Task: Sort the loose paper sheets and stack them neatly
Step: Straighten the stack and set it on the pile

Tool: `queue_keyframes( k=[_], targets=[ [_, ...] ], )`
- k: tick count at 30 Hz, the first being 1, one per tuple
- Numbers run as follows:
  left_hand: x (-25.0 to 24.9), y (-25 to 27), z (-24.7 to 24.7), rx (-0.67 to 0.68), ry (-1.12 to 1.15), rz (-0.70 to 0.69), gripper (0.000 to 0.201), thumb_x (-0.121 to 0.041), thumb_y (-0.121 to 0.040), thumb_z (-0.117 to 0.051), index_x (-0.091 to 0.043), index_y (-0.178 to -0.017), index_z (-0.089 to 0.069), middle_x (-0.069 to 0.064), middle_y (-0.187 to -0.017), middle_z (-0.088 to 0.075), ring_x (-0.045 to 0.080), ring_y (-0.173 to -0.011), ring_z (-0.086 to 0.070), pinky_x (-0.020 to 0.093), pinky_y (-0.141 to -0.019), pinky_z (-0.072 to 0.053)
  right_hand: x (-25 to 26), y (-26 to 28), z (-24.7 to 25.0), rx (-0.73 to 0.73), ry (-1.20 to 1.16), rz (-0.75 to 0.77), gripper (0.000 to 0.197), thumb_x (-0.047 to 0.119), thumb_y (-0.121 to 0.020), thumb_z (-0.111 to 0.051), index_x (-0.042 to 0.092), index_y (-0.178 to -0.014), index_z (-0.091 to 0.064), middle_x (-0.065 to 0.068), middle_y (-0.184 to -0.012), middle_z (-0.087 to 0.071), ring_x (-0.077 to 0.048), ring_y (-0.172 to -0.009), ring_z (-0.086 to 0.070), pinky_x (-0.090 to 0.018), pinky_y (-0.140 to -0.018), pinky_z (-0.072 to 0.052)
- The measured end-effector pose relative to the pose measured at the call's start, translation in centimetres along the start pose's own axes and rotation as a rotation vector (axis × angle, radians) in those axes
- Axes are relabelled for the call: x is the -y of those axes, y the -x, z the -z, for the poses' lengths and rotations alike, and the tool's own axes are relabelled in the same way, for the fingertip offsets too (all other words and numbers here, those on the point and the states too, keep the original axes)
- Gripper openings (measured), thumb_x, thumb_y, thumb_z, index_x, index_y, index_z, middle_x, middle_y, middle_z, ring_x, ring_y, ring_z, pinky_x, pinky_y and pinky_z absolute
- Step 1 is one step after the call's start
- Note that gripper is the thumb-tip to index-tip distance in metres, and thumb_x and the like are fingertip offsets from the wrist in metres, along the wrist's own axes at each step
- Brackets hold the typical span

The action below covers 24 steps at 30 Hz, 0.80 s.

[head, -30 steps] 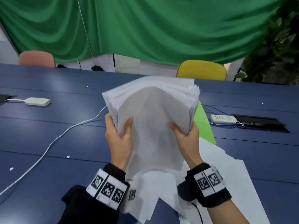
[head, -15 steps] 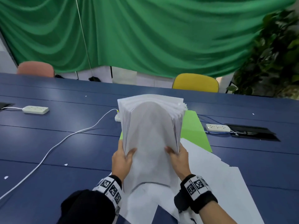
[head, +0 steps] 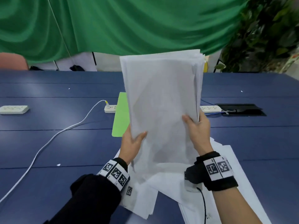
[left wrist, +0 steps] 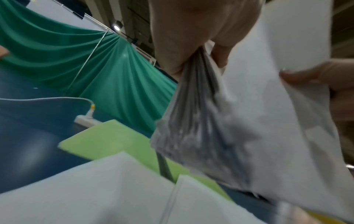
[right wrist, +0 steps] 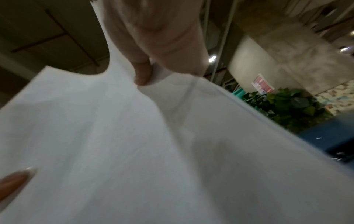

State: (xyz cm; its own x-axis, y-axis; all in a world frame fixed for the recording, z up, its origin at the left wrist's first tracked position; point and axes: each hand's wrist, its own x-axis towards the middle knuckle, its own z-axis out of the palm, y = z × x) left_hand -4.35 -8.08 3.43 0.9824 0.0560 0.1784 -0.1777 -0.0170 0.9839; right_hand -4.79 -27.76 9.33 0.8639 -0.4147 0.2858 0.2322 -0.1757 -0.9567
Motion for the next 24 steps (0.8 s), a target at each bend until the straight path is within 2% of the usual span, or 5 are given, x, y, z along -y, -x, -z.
queue_keyframes(
  k=[3,5,12,18,24],
  targets=[
    [-1.2,-1.6,-2.3,0.087,-0.032,-0.008,0.039,-0.02,-0.076,-0.069,-0.022,-0.111,-0.051,-0.01,-0.103,-0.063,-0.003,-0.092,-0.062,0.015,-0.084,-0.049,-1.0,-2.0,2.9,-0.049,0.021,-0.105,0.024,0.007,-0.085,-0.061,0.017,-0.107,-0.059,-0.002,-0.098,-0.065,-0.018,-0.089,-0.061,-0.032,-0.082,-0.05],
    [-0.7,-2.5,-4.2,0.141,-0.084,0.075,0.041,-0.018,-0.079,-0.073,-0.015,-0.115,-0.053,-0.003,-0.108,-0.065,0.009,-0.097,-0.063,0.023,-0.086,-0.05,-2.6,-2.7,5.1,-0.101,0.037,-0.205,0.026,0.009,-0.087,-0.059,0.013,-0.112,-0.059,-0.003,-0.1,-0.063,-0.019,-0.089,-0.06,-0.029,-0.078,-0.047],
    [9.9,0.6,-9.1,0.526,-0.794,0.653,0.064,-0.041,-0.083,-0.064,-0.001,-0.128,-0.042,0.013,-0.131,-0.051,0.028,-0.119,-0.051,0.03,-0.092,-0.041,-17.1,1.2,10.6,-0.028,0.349,-0.851,0.045,0.01,-0.093,-0.049,-0.007,-0.132,-0.036,-0.019,-0.122,-0.054,-0.03,-0.11,-0.053,-0.033,-0.091,-0.04],
    [11.0,0.6,-9.9,0.475,-0.946,0.683,0.074,-0.056,-0.078,-0.063,-0.003,-0.126,-0.043,0.013,-0.132,-0.044,0.03,-0.121,-0.043,0.034,-0.096,-0.038,-18.8,2.3,11.3,0.079,0.563,-0.848,0.087,0.032,-0.088,-0.061,-0.012,-0.142,-0.008,-0.024,-0.148,-0.029,-0.033,-0.137,-0.032,-0.035,-0.112,-0.028],
    [10.5,0.2,-9.9,0.435,-1.069,0.641,0.067,-0.061,-0.07,-0.067,-0.009,-0.11,-0.055,0.01,-0.136,-0.026,0.033,-0.124,-0.03,0.041,-0.103,-0.034,-19.1,1.6,11.6,0.129,0.611,-0.877,0.081,0.032,-0.087,-0.062,-0.008,-0.139,-0.014,-0.023,-0.142,-0.038,-0.035,-0.131,-0.04,-0.036,-0.105,-0.032]
  ],
)
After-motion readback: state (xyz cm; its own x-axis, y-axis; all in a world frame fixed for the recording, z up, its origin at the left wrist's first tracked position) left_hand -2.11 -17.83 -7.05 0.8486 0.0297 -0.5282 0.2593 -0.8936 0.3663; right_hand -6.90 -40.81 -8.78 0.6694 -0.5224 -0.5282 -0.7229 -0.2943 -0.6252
